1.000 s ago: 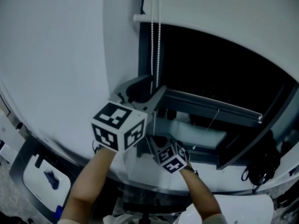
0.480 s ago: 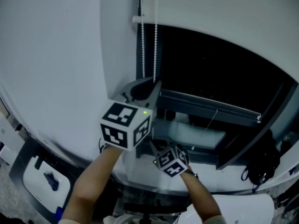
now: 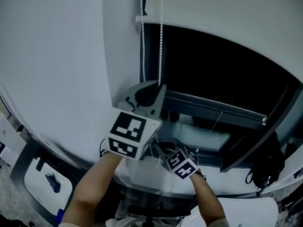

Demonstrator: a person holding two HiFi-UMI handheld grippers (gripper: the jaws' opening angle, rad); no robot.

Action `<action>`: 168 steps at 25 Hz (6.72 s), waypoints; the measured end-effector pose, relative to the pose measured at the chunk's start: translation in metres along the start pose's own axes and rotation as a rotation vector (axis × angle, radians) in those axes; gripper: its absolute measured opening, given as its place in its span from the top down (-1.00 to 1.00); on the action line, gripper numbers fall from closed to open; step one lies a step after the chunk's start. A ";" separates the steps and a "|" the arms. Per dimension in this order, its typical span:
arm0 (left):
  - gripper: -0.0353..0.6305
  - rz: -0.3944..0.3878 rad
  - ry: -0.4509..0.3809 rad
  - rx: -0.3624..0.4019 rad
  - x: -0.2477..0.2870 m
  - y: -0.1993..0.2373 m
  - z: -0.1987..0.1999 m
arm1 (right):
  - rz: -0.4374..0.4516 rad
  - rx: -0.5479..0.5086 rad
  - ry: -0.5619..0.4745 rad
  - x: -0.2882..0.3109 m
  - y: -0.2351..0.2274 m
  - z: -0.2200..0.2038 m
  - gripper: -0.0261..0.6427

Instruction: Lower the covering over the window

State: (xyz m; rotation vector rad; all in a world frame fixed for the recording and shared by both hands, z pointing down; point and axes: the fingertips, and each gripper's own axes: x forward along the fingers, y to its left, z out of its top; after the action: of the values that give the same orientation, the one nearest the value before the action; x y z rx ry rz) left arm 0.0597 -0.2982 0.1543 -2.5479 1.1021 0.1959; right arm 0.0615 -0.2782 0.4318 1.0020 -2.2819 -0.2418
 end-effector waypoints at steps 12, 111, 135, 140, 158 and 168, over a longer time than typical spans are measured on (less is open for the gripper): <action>0.85 -0.129 0.332 -0.038 -0.016 -0.054 -0.136 | 0.142 0.505 -0.599 -0.131 -0.093 0.089 0.80; 0.49 -0.082 0.018 -0.256 0.011 0.003 -0.012 | -0.072 0.156 -0.536 -0.067 -0.095 0.157 0.91; 0.87 -0.158 0.029 -0.176 0.007 -0.009 -0.006 | 0.015 0.354 -0.690 -0.106 -0.098 0.146 0.76; 0.87 -0.149 0.052 -0.054 0.006 -0.015 -0.007 | -0.019 0.433 -0.809 -0.145 -0.123 0.156 0.76; 0.88 -0.201 0.331 0.371 -0.009 -0.077 -0.119 | -0.082 0.287 -0.808 -0.169 -0.130 0.198 0.76; 0.88 -0.398 0.633 0.385 -0.046 -0.148 -0.279 | -0.137 0.174 -0.687 -0.159 -0.133 0.213 0.50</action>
State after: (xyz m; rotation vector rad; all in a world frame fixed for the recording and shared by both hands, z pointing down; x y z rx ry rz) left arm 0.1317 -0.2788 0.4649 -2.4431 0.6884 -0.8852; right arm 0.0926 -0.2733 0.1360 1.3172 -2.8859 -0.5168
